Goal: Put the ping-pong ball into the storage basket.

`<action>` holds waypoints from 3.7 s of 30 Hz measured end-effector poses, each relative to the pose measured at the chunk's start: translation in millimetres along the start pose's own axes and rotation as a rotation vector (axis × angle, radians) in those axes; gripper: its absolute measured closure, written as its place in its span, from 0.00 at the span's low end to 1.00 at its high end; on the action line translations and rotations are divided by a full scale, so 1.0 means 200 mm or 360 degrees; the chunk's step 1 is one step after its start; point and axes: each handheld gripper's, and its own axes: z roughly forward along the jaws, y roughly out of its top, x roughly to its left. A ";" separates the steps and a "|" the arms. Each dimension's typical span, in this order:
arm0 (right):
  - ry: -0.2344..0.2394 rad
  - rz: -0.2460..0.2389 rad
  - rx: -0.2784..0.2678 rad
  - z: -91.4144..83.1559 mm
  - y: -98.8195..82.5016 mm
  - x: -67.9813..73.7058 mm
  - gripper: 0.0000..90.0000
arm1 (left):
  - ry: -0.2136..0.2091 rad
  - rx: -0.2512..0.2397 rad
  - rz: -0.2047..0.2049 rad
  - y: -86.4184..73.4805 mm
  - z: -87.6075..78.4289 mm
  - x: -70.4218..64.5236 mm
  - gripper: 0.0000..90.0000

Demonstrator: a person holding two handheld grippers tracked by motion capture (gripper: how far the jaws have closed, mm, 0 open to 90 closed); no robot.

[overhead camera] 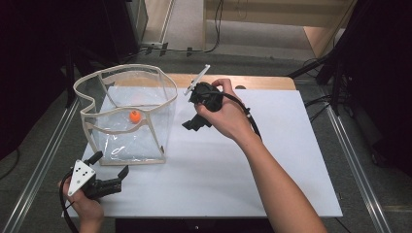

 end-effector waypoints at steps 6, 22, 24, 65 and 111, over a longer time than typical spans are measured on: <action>-0.0012 0.0005 -0.0031 -0.01 -0.04 0.00 0.00 | 0.0000 -0.0001 0.0000 0.00 0.00 0.00 0.00; -0.0007 0.0025 -0.0128 0.00 -0.19 0.00 0.00 | 0.0000 -0.0001 0.0000 0.00 0.00 0.00 0.00; -0.0007 0.0036 -0.0132 -0.01 -0.21 0.01 0.00 | 0.0000 -0.0001 0.0000 0.00 0.00 0.00 0.00; -0.0051 0.0249 -0.0335 -0.01 -0.72 -0.01 0.00 | 0.0004 -0.0001 0.0000 0.00 0.00 0.00 0.00; -0.0166 0.0435 -0.0554 -0.03 -1.29 0.04 0.00 | 0.0013 0.0007 0.0005 0.00 0.00 0.00 0.00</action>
